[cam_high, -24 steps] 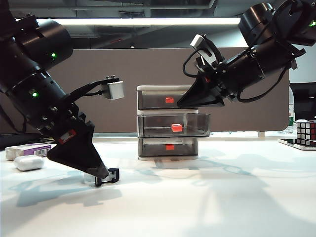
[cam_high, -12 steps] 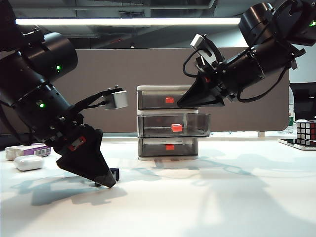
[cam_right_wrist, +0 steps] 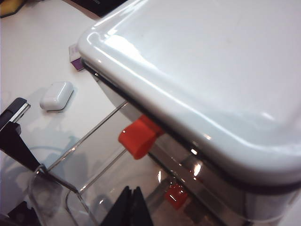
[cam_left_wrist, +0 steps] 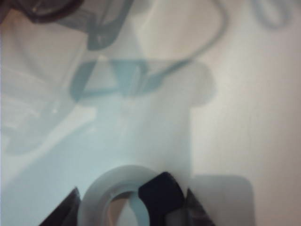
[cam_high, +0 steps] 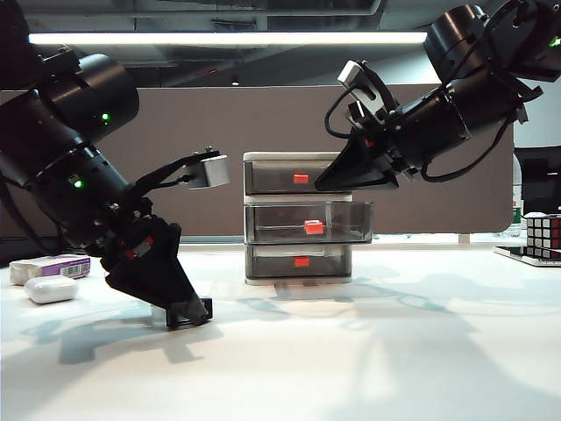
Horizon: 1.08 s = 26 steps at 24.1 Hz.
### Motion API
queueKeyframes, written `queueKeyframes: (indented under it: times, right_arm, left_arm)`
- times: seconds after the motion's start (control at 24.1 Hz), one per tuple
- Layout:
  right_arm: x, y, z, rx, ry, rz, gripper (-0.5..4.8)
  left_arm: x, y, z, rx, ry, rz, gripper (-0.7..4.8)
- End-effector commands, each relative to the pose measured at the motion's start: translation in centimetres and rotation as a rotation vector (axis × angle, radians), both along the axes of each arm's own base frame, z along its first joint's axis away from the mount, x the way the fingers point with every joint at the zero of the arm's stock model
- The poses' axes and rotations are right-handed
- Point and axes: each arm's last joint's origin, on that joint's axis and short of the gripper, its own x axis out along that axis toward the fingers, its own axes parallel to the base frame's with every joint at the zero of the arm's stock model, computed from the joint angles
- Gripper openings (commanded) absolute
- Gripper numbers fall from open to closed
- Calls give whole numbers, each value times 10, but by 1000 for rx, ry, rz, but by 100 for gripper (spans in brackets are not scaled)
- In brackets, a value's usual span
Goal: Open the second layer of the drawer on the table, pick up the transparent tape on the table and put it in, and finally close the drawer.
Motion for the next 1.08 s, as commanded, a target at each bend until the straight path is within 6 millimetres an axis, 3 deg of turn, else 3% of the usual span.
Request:
queueKeyframes:
  times: [0.04,0.42,0.54,0.62,0.79,1.08]
  right_arm:
    - [1,0,4,3,-27,5,-5]
    - [1,0,4,3,-26,5,-5]
    - [1,0,4,3,-26,5,-5]
    - [1,0,4,3,-26,5,-5]
    - [1,0,4,3,-26,5,-5]
    - [1,0,4,3,-26,5,-5]
  left_arm:
    - [-1,1,-2,14,10,9,62]
    - [0,1,-1,12,6,9,60]
    - [-3,2,-3,35,32,7,158]
    - [-3,3,-4,58,37,19,158]
    - [-3,3,-4,58,36,16,252]
    - [-3,5,-5,105,14,32,246]
